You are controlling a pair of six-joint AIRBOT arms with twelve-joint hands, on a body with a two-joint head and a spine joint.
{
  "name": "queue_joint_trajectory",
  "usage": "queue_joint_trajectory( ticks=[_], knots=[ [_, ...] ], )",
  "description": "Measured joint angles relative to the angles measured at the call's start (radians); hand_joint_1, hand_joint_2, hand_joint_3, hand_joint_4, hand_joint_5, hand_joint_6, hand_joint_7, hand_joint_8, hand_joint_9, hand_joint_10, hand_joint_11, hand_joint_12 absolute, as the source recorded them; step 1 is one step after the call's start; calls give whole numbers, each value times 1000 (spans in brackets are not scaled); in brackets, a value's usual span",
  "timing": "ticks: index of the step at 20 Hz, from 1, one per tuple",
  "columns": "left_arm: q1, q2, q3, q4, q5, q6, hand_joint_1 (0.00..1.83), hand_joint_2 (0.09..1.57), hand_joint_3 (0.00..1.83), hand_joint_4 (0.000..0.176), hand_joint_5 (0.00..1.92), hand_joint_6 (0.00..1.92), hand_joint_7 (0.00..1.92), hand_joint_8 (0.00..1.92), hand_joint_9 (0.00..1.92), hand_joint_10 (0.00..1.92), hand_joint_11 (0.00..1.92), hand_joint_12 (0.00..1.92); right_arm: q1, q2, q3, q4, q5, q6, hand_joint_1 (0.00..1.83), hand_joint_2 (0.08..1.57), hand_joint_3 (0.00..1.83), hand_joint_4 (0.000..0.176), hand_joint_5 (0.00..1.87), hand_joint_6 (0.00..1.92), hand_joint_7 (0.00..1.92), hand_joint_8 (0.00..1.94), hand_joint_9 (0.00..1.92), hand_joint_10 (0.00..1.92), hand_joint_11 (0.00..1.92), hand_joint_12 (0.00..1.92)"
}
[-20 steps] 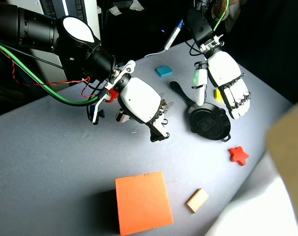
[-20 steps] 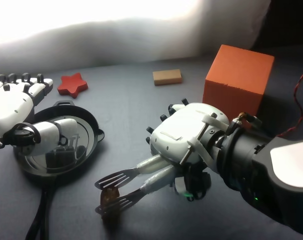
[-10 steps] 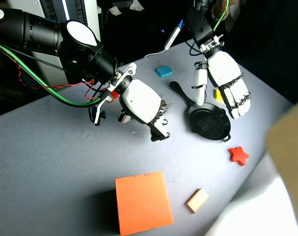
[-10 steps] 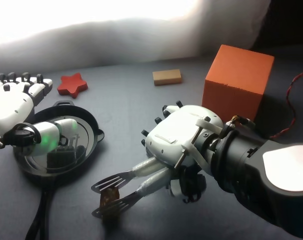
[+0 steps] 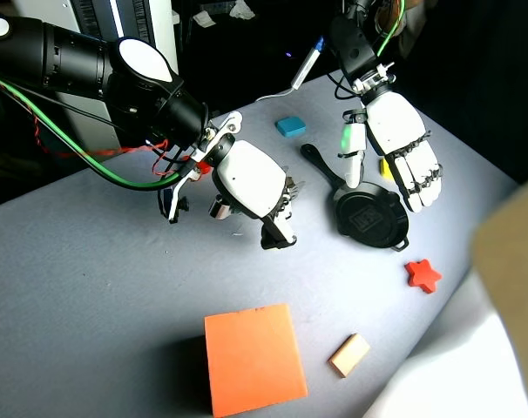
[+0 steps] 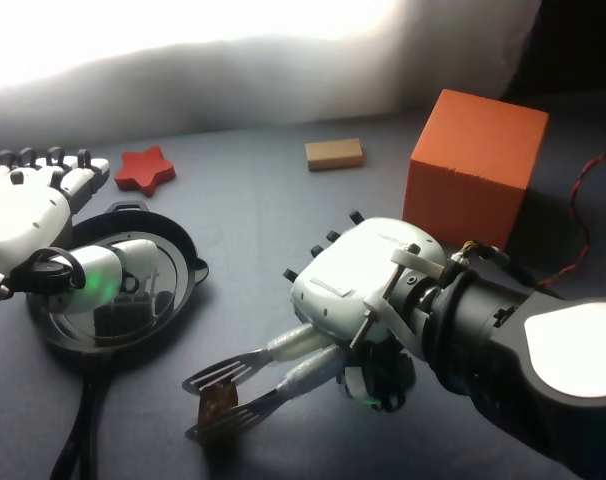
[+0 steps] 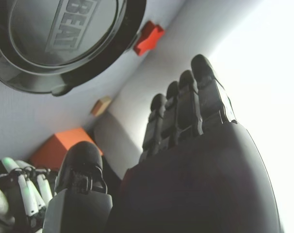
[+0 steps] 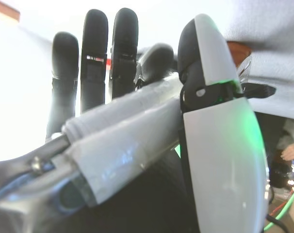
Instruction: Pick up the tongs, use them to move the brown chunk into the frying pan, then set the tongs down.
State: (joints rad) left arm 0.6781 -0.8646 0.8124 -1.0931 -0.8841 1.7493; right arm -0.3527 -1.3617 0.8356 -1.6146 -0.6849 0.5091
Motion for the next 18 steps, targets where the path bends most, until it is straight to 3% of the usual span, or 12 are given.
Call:
queue_joint_trajectory(
  ticks=[2,3,4,5,7,9,11,12,16,18],
  knots=[
    [0,0,0,0,0,0,0,1304,0,18,82,10,72,2,65,6,0,408,0,0,0,-3,1,0,1124,1177,0,0,861,1164,1188,91,940,605,593,1382],
    [0,0,0,0,0,0,0,1301,0,13,66,3,57,3,48,6,0,326,0,0,0,-3,0,0,1190,1119,55,0,892,1143,1034,797,959,592,613,1362],
    [0,0,0,0,0,0,0,1307,1,16,56,2,56,2,42,4,0,264,0,0,0,-2,0,0,1202,1131,21,12,902,1140,995,952,989,594,615,1378],
    [0,0,0,0,0,0,0,1310,2,16,58,3,59,2,46,5,0,274,0,0,0,-2,0,0,1206,1134,6,18,913,1132,993,970,1006,595,620,1389],
    [0,0,0,0,0,0,0,1314,2,21,41,1,58,1,50,5,0,248,0,0,0,-3,0,0,1218,1121,0,12,929,1103,1044,908,1084,600,665,1409],
    [0,0,-2,0,0,0,0,1307,0,23,55,5,80,3,77,11,0,404,0,0,0,-3,0,0,1226,1106,0,14,970,1057,1066,860,1131,612,702,1418],
    [-2,0,-2,0,0,0,0,1314,1,14,62,6,64,0,62,1,0,352,0,0,0,-4,0,0,1236,1090,0,12,1011,1011,1097,792,1166,627,756,1414],
    [-2,0,-2,0,0,0,0,1314,1,13,74,11,74,5,71,5,0,348,0,0,0,-6,1,0,1354,1078,4,0,979,1022,1088,743,1044,987,759,1409],
    [-2,0,-1,0,0,0,0,1301,0,25,59,3,82,3,84,8,0,412,0,0,0,-14,3,2,1382,1083,3,0,952,1041,1068,765,1009,1095,754,1417],
    [-2,0,-1,0,0,0,0,1312,1,16,90,9,84,1,77,2,0,419,0,0,0,-21,6,2,1381,1088,0,0,945,1057,1055,769,1011,1105,766,1418]
  ],
)
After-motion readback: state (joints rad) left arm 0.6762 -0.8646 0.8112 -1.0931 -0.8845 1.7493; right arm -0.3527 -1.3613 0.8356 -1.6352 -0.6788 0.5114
